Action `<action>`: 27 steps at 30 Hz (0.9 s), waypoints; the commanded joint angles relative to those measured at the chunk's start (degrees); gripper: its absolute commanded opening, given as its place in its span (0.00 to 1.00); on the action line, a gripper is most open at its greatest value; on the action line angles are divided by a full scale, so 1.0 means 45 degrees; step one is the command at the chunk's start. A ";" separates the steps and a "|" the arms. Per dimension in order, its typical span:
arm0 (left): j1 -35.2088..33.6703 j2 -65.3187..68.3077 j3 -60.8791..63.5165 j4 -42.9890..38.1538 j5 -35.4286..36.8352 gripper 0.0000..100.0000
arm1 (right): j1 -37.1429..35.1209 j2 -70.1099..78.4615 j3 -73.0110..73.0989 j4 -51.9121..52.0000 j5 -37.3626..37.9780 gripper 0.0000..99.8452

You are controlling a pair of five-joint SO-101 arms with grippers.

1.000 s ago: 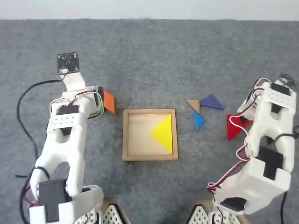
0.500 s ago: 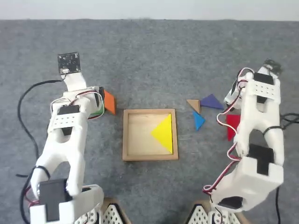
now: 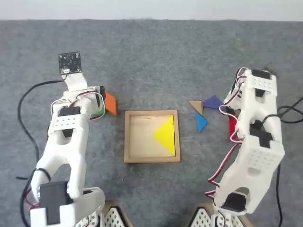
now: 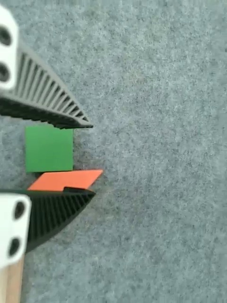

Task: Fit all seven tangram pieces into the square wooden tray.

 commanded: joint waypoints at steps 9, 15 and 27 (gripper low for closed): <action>0.0098 -0.0078 -0.0361 -0.0293 -0.0215 0.20 | 0.0596 0.0225 -0.0801 0.0205 0.0918 0.37; 0.0098 -0.0078 -0.0342 -0.0293 -0.0215 0.20 | 0.0596 0.0225 -0.0781 0.0205 0.2168 0.37; 0.0098 -0.0059 -0.0010 -0.0293 -0.0215 0.20 | 0.0576 0.0322 -0.0664 0.0303 0.2247 0.37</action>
